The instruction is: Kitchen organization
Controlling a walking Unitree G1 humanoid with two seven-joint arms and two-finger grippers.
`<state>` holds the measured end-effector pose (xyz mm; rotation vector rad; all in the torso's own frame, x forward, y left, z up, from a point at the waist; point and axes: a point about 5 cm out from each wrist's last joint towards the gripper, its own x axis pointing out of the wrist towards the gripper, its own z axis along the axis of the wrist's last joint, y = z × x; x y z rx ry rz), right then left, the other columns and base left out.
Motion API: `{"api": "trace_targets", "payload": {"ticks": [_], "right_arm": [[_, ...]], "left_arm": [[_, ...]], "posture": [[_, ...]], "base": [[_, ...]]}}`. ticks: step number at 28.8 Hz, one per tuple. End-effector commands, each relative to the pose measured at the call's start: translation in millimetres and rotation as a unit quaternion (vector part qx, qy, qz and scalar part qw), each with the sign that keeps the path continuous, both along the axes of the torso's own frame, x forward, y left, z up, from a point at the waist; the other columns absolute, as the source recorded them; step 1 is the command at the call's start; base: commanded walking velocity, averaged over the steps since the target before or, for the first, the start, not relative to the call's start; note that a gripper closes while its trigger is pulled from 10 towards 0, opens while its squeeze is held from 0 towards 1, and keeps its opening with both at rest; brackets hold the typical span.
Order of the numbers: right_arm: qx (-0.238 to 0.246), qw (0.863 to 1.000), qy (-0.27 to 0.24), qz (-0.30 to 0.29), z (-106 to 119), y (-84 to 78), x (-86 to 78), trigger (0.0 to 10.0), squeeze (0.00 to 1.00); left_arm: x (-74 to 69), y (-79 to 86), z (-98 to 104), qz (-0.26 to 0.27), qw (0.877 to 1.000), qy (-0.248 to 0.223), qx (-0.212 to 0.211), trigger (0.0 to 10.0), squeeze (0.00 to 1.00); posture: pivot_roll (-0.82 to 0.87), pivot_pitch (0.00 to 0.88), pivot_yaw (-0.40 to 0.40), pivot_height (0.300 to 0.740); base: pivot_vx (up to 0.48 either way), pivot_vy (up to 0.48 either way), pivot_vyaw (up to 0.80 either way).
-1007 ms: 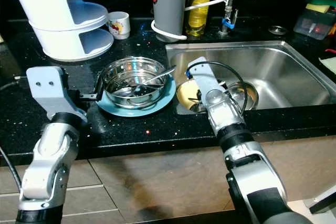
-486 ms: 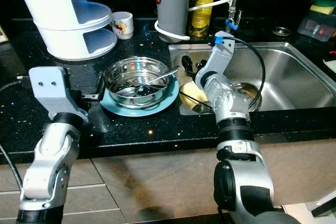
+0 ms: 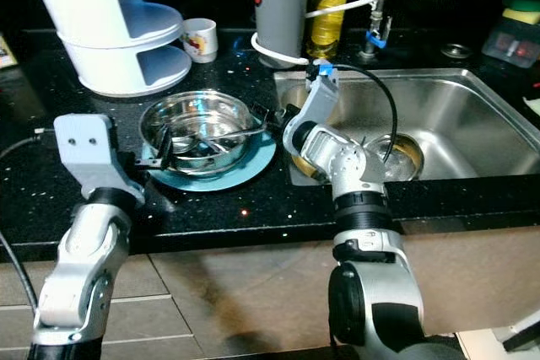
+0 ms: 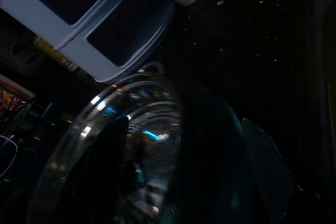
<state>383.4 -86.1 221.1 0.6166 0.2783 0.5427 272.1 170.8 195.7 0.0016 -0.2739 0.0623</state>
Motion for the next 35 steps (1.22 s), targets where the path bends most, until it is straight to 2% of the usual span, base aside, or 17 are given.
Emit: {"api": "trace_targets", "payload": {"ticks": [1,3,5,7,13,21,24,31,35], "right_arm": [[0.003,1.000,-0.011,0.004,8,-0.6,-0.2,10.0,0.00],[0.007,1.000,-0.012,0.003,9,-1.3,-0.3,10.0,0.00],[0.040,0.999,-0.018,0.012,15,-3.0,-3.5,10.0,0.00],[0.048,0.998,-0.022,0.019,18,-2.7,-5.4,10.0,0.00],[0.039,0.999,-0.021,0.029,18,-2.8,-8.7,10.0,0.00],[0.011,0.998,-0.033,0.048,9,-17.9,-20.8,10.0,0.00],[0.009,0.997,-0.054,0.051,11,-22.8,-24.2,10.0,0.00],[0.001,0.994,-0.089,0.060,7,-27.5,-33.6,10.0,0.00],[-0.015,0.991,-0.113,0.068,3,-24.4,-40.1,10.0,0.00]], "left_arm": [[-0.5,-2.3,-9,-0.002,1.000,0.016,0.005,10.0,0.00],[-1.5,-2.9,-11,-0.003,1.000,0.019,0.006,10.0,0.00],[-4.8,-4.5,-15,-0.002,1.000,0.023,0.006,10.0,0.00],[-7.0,-4.9,-18,0.000,1.000,0.026,0.007,10.0,0.00],[-13.7,-7.0,-27,0.004,0.999,0.035,0.019,10.0,0.00],[-23.7,-15.9,-45,0.003,0.998,0.053,0.018,10.0,0.00],[-26.1,-19.3,-48,0.005,0.998,0.055,0.018,10.0,0.00],[-30.8,-17.8,-51,0.021,0.998,0.050,0.020,10.0,0.00],[-32.8,-10.4,-44,0.045,0.998,0.025,0.034,10.0,0.00]], "posture": [[0.05,0.000,-0.046,0.740],[0.05,0.000,-0.046,0.740],[0.05,0.000,-0.047,0.740],[0.05,0.000,-0.048,0.740],[0.05,0.000,-0.053,0.740],[0.04,0.000,-0.048,0.740],[0.04,0.000,-0.048,0.740],[0.04,0.000,-0.046,0.740],[0.04,0.000,-0.046,0.740]], "base": [[0.000,0.000,0.00],[0.000,0.000,0.00],[0.000,0.000,0.00],[0.000,0.000,0.00],[0.000,0.000,0.00],[0.000,0.000,0.00],[0.000,0.000,0.00],[0.000,0.000,0.00],[0.000,0.000,0.00]]}}
